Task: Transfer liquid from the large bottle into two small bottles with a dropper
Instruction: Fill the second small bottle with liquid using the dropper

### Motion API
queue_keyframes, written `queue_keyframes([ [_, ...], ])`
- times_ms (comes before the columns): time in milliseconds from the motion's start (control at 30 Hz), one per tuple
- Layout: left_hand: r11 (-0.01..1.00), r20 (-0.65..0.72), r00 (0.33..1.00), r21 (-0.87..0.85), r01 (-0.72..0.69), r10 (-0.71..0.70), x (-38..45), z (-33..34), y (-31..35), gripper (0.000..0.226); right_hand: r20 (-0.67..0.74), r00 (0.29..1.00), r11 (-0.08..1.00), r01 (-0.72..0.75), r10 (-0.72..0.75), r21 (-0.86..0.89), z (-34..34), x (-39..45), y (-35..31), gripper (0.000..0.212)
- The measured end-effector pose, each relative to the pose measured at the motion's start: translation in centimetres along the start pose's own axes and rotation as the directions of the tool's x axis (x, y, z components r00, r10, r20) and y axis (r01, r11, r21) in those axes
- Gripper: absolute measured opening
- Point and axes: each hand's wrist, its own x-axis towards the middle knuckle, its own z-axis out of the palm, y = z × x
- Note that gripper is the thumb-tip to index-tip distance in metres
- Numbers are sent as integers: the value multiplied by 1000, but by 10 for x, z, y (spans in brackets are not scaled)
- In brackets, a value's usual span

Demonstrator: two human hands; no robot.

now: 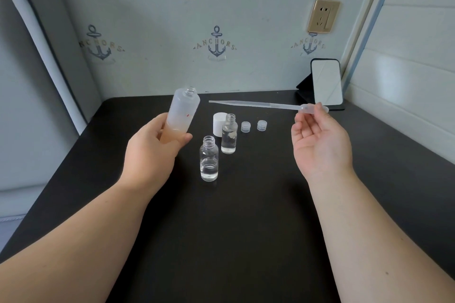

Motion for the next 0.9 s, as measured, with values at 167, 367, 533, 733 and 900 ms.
queue_keyframes([
  [167, 996, -13, 997, -44, 72, -73, -2, 2, 4, 34, -4, 1000, 1000, -11, 11, -25, -2, 2, 1, 18],
  [367, 995, 1, 995, -30, 98, -98, -1, 4, 4, 57, -14, 1000, 999, -10, 9, -49, -4, 3, 2, 22],
  [533, 980, -3, 998, -191, 61, -62, -8, 0, 9, 49, -21, 1000, 998, -21, 20, -67, -5, 4, 2, 21],
  [733, 968, -264, 946, -114, -224, 188, -22, -13, 22, 9, -22, 1000, 996, -19, 17, -92, -6, 6, 3, 22],
  [900, 980, 103, 974, -30, -198, 200, -29, -6, 27, 33, -13, 1000, 995, -8, 6, -104, -6, 5, 1, 24],
])
